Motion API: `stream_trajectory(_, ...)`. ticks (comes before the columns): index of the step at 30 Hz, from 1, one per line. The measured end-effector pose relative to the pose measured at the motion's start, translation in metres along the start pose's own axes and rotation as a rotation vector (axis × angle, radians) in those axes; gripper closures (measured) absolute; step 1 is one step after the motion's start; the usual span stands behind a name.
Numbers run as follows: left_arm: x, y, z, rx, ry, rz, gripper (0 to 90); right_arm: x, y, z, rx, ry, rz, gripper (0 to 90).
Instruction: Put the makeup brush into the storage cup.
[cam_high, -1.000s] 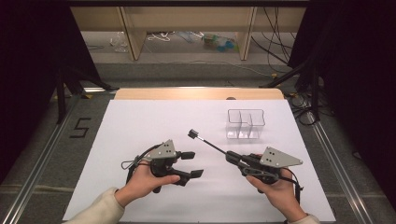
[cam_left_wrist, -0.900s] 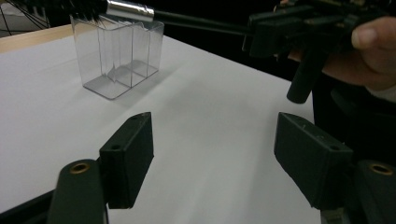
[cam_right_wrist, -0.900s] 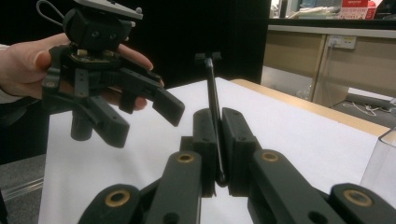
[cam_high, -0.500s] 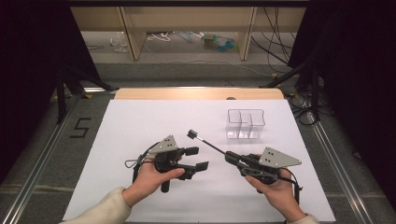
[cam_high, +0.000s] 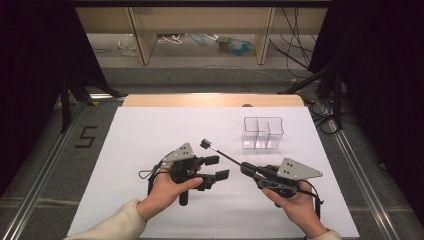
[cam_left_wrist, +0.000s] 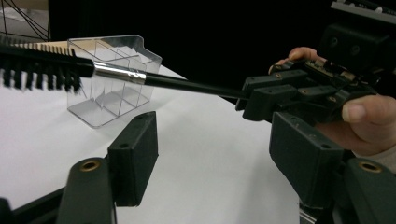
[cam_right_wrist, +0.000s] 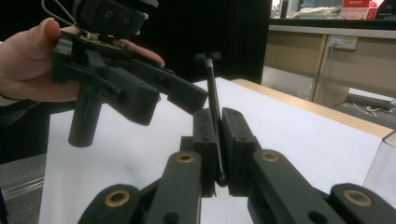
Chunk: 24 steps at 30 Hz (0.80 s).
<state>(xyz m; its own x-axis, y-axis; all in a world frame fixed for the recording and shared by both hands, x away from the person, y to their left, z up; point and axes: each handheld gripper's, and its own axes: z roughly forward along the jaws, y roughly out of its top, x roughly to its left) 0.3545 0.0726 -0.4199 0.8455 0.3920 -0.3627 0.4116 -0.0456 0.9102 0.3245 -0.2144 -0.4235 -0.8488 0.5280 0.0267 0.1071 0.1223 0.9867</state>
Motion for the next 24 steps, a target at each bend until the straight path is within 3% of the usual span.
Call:
stream_trajectory(3,0.0003,0.0004,0.0008,-0.013,0.004,-0.027,33.9,-0.0001,-0.0001,0.0002,-0.001,0.0,-0.003,85.5)
stream_trajectory(20,0.002,0.0023,0.008,-0.04,-0.001,-0.022,34.3,0.0008,-0.0002,0.0012,-0.007,-0.006,0.0,85.5)
stream_trajectory(24,0.0006,0.0021,0.0098,-0.045,0.008,-0.044,34.2,0.0013,-0.0003,0.0015,-0.007,-0.008,0.004,85.5)
